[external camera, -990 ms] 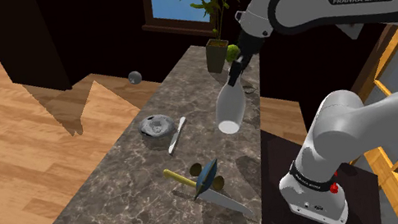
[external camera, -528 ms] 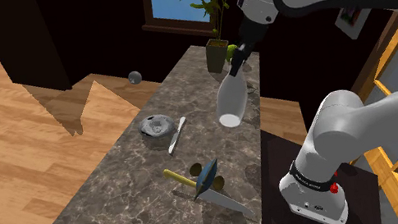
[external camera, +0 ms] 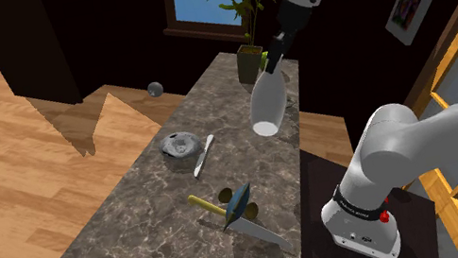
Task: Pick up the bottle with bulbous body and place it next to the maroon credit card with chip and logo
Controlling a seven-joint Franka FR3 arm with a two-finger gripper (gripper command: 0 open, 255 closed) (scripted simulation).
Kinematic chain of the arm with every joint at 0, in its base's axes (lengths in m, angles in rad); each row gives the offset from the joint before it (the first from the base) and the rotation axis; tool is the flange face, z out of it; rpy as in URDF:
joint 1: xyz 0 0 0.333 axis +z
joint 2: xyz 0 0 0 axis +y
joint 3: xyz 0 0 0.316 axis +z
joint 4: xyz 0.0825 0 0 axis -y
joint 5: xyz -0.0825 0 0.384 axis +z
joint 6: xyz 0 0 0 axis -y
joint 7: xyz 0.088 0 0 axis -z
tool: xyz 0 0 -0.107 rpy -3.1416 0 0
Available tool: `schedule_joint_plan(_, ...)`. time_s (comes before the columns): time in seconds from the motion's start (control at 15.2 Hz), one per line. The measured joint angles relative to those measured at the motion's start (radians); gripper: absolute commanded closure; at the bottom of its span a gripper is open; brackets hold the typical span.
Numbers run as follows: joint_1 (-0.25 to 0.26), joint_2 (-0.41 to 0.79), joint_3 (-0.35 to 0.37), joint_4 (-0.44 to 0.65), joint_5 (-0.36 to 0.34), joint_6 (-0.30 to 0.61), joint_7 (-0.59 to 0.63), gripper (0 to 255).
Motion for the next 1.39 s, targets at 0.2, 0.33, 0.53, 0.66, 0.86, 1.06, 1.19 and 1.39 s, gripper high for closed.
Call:
schedule_joint_plan(0.2,0.002,0.012,0.003,0.052,0.003,-0.04,0.002,255)
schedule_joint_plan(0.33,0.002,0.022,0.002,0.082,0.002,-0.061,0.0,255)
schedule_joint_plan(0.53,0.005,0.035,0.005,0.13,0.005,-0.095,0.004,255)
schedule_joint_plan(0.66,0.006,0.045,0.007,0.164,0.007,-0.118,0.005,255)
schedule_joint_plan(0.86,0.007,0.064,0.005,0.218,0.007,-0.154,0.002,255)
schedule_joint_plan(1.06,0.009,0.082,0.009,0.268,0.01,-0.186,0.006,255)
schedule_joint_plan(1.19,0.01,0.095,0.01,0.303,0.011,-0.207,0.007,255)
schedule_joint_plan(1.39,0.011,0.115,0.009,0.361,0.012,-0.245,0.006,255)
